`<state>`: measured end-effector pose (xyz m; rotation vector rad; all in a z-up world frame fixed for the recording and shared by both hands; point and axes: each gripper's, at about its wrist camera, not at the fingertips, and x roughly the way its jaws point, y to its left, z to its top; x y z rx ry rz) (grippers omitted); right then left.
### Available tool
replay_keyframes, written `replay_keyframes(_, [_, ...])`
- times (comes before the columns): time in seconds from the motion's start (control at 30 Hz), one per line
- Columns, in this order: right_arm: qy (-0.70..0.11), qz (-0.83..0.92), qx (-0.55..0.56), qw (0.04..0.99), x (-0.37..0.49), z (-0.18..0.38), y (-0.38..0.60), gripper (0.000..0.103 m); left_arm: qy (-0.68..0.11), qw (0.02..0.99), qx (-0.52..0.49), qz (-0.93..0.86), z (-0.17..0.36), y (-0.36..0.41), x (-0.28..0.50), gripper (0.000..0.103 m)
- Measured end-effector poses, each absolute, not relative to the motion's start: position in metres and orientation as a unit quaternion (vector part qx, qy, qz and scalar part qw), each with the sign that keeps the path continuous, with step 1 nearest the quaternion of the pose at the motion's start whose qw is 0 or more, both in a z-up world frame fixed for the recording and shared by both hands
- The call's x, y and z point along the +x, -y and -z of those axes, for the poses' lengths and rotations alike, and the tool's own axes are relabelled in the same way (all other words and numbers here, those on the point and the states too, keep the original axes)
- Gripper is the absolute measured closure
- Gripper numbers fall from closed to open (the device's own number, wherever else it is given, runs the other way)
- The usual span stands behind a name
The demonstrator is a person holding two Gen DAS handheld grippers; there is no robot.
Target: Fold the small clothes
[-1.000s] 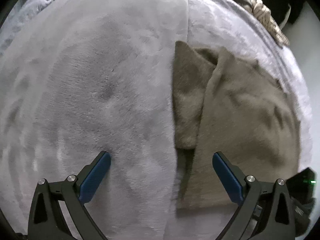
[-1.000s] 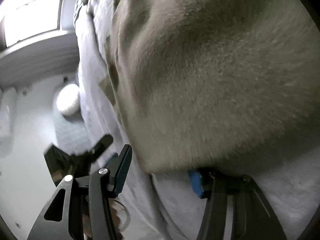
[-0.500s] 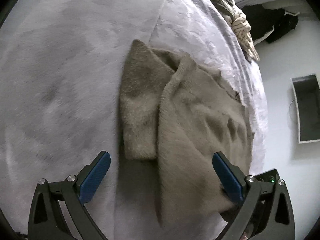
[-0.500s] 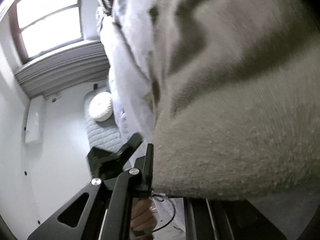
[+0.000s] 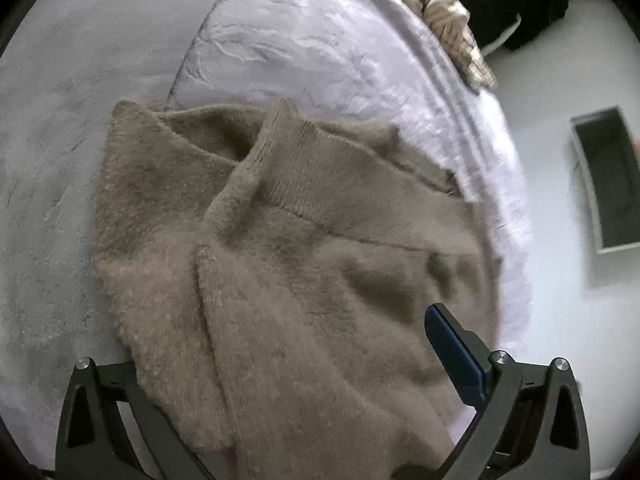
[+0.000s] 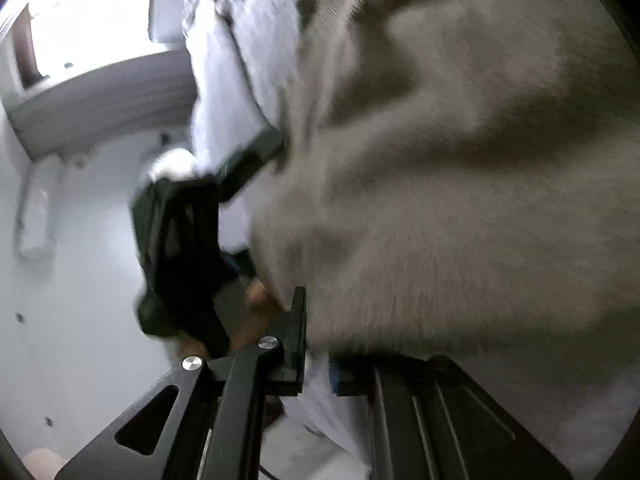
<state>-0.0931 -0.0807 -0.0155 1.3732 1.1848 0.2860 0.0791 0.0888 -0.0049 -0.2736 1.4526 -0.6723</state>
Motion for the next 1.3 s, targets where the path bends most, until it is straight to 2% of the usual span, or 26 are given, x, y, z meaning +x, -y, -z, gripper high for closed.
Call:
replay_keyframes(0.03, [-0.538, -0.125, 0.57, 0.608, -0.096, 0.016, 0.08, 0.088, -0.651, 0.691, -0.109, 0.296, 0.007, -0.086, 0.078, 0.017])
replay_keyframes(0.07, [-0.56, -0.127, 0.546, 0.61, -0.097, 0.015, 0.079, 0.081, -0.655, 0.692, -0.092, 0.289, 0.011, -0.084, 0.077, 0.028])
replay_keyframes(0.1, [-0.577, -0.128, 0.525, 0.612, -0.099, 0.014, 0.08, 0.065, -0.659, 0.693, -0.077, 0.282, 0.015, -0.082, 0.077, 0.033])
replay_keyframes(0.13, [-0.588, -0.128, 0.506, 0.618, -0.102, 0.011, 0.082, 0.055, -0.661, 0.694, -0.068, 0.277, 0.018, -0.082, 0.076, 0.038])
replay_keyframes(0.17, [-0.592, -0.128, 0.49, 0.627, -0.104, 0.006, 0.087, 0.041, -0.661, 0.695, -0.065, 0.275, 0.02, -0.081, 0.076, 0.039])
replay_keyframes(0.33, [-0.58, -0.064, 0.433, 0.686, -0.094, -0.017, 0.125, 0.041, -0.655, 0.705, -0.043, 0.27, 0.017, -0.08, 0.073, 0.039])
replay_keyframes(0.37, [-0.577, -0.048, 0.425, 0.695, -0.089, -0.018, 0.131, 0.042, -0.653, 0.707, -0.033, 0.268, 0.017, -0.079, 0.072, 0.039])
replay_keyframes(0.4, [-0.574, -0.033, 0.414, 0.706, -0.082, -0.018, 0.136, 0.054, -0.652, 0.709, -0.028, 0.266, 0.016, -0.078, 0.072, 0.039])
replay_keyframes(0.43, [-0.569, -0.018, 0.397, 0.72, -0.074, -0.019, 0.139, 0.069, -0.65, 0.712, -0.024, 0.264, 0.016, -0.078, 0.071, 0.039])
replay_keyframes(0.47, [-0.57, -0.002, 0.372, 0.732, -0.064, -0.017, 0.141, 0.098, -0.648, 0.716, -0.022, 0.261, 0.015, -0.077, 0.071, 0.043])
replay_keyframes(0.53, [-0.576, 0.017, 0.342, 0.742, -0.044, -0.009, 0.139, 0.099, -0.642, 0.723, -0.016, 0.255, 0.013, -0.076, 0.07, 0.057])
replay_keyframes(0.67, [-0.605, 0.014, 0.299, 0.738, -0.023, 0.017, 0.126, 0.1, -0.633, 0.734, -0.015, 0.244, 0.009, -0.078, 0.07, 0.078])
replay_keyframes(0.73, [-0.6, 0.008, 0.3, 0.742, -0.021, 0.016, 0.127, 0.1, -0.63, 0.737, -0.018, 0.244, 0.005, -0.079, 0.069, 0.083])
replay_keyframes(1.03, [-0.568, -0.033, 0.383, 0.727, -0.045, 0.021, 0.151, 0.1, -0.564, 0.76, -0.032, 0.322, -0.075, -0.048, 0.055, 0.083])
replay_keyframes(1.17, [-0.54, -0.041, 0.425, 0.725, -0.07, 0.014, 0.171, 0.1, -0.531, 0.761, -0.001, 0.373, -0.112, 0.004, 0.041, 0.083])
replay_keyframes(1.3, [-0.502, -0.021, 0.464, 0.729, -0.102, 0.003, 0.202, 0.1, -0.516, 0.743, 0.034, 0.425, -0.126, 0.062, 0.021, 0.083])
